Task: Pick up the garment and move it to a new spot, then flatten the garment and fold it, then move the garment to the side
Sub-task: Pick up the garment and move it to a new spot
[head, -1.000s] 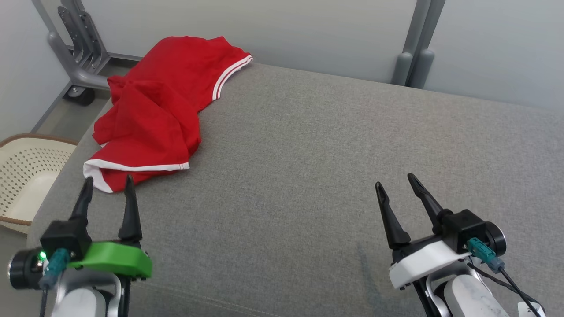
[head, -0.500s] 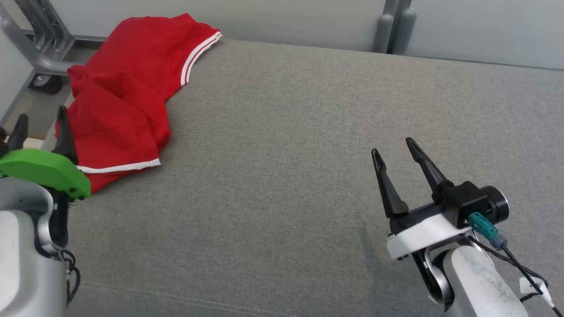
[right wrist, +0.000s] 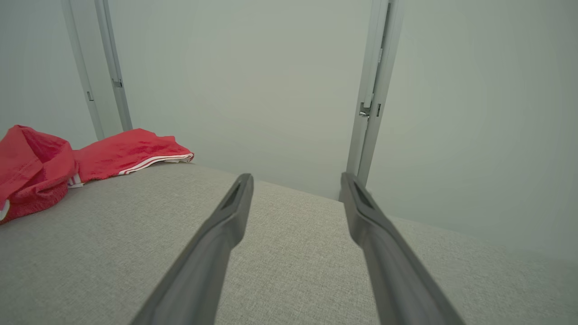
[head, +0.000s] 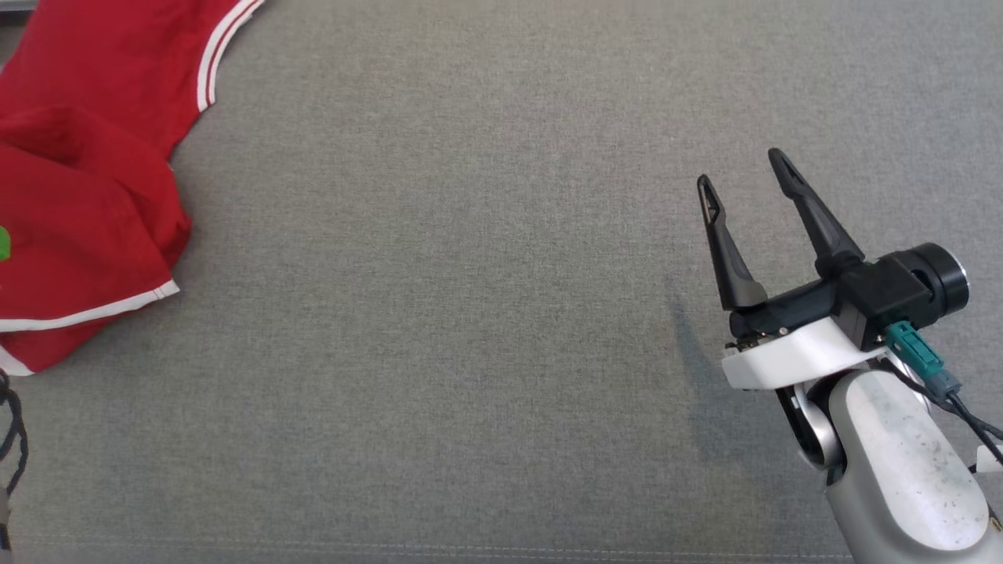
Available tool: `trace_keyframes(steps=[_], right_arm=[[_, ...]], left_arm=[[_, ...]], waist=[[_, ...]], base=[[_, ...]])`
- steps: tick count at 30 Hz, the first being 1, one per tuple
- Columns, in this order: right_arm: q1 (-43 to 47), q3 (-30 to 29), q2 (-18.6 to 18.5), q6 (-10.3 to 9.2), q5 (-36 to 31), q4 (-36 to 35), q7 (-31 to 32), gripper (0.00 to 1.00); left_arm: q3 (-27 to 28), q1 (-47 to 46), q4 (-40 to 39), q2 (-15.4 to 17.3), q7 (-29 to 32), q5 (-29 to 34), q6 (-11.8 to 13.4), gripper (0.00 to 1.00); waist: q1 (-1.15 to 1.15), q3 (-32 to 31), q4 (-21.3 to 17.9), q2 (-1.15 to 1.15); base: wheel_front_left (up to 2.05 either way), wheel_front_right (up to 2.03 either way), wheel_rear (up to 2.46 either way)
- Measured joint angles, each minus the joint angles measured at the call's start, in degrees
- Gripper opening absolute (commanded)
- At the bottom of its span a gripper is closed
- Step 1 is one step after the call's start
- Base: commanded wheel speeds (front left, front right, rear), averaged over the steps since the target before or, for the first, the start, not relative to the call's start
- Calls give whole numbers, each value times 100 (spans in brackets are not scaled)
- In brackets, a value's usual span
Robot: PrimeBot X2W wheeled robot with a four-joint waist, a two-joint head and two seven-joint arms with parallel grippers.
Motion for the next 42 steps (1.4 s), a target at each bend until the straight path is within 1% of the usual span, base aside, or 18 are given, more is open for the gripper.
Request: trace_keyframes(steps=[3,6,12,15,21,24,26,32,33,34,36,42], right_arm=[[-179,-36,-70,32,-41,-143,-1,100],[-337,-91,-120,32,-73,-253,-1,100],[-458,-238,-230,31,-133,-291,-1,100],[-501,-253,-252,31,-137,-291,-1,100],[-505,-252,-253,31,-137,-285,-1,100],[-513,-246,-252,31,-137,-272,-1,100],[-520,-240,-250,32,-136,-265,-1,100],[-564,-215,-249,43,-135,-253,-1,100],[-583,-215,-250,49,-135,-252,-1,100],[-599,-216,-250,59,-135,-250,-1,100],[-600,-220,-252,78,-134,-244,-1,100],[-600,-279,-266,73,-130,-155,-1,100]], left_arm=[[152,-149,143,129,103,1,49,100],[233,-296,285,167,148,-1,76,100],[170,-402,669,32,141,10,79,100],[129,-402,858,-29,138,93,127,100],[164,-489,1088,68,23,229,136,100],[144,-545,1173,157,-21,474,138,100],[155,-545,1291,160,-47,531,187,100],[200,-545,1615,99,-69,613,188,100],[207,-545,1655,82,-70,613,188,58],[215,-545,1682,68,-85,613,188,58],[246,-555,1720,42,-166,612,188,0],[235,-753,1800,-126,-500,611,190,0]], waist=[[0,243,-117,0],[0,488,-221,0],[0,924,-375,0],[1,1066,-421,0],[1,1178,-431,0],[0,1188,-410,0],[0,1193,-400,0],[0,1205,-395,0],[0,1207,-397,0],[0,1208,-401,0],[0,1207,-408,0],[0,1118,-394,0]], base=[[0,0,0],[0,0,0],[0,0,0],[0,0,0],[0,0,0],[0,0,0],[0,0,0],[0,0,0],[0,0,0],[0,0,0],[0,0,0],[0,0,0]])
